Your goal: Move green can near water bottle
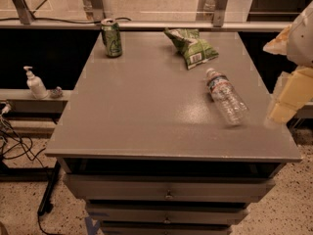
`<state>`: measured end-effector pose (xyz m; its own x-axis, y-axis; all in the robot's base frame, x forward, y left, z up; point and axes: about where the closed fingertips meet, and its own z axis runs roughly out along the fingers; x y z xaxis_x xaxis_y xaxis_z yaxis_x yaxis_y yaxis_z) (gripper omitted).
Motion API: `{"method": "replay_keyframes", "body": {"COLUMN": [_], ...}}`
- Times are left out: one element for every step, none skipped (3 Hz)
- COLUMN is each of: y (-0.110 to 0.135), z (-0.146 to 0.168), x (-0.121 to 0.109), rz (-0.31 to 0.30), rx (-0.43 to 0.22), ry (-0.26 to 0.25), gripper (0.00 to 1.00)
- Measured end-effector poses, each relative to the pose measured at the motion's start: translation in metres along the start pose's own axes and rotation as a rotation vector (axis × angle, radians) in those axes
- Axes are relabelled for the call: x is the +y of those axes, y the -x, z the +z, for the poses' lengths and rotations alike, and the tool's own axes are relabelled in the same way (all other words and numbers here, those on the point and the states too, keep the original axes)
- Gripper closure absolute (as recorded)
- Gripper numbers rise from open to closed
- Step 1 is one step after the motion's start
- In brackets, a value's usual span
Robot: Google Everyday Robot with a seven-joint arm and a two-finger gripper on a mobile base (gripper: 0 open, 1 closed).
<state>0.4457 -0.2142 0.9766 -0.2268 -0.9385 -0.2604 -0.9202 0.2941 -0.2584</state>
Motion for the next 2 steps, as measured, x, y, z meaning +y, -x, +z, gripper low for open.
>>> {"method": "replay_keyframes", "body": {"y": [0.034,0.087], "z": [0.022,0.040], "x": [-0.019,-0.049], "rz": [0.026,0.040], "rx": [-0.131,-0.282], "ry": [-0.013,-0.024], "gripper": [0.00,0.00]}}
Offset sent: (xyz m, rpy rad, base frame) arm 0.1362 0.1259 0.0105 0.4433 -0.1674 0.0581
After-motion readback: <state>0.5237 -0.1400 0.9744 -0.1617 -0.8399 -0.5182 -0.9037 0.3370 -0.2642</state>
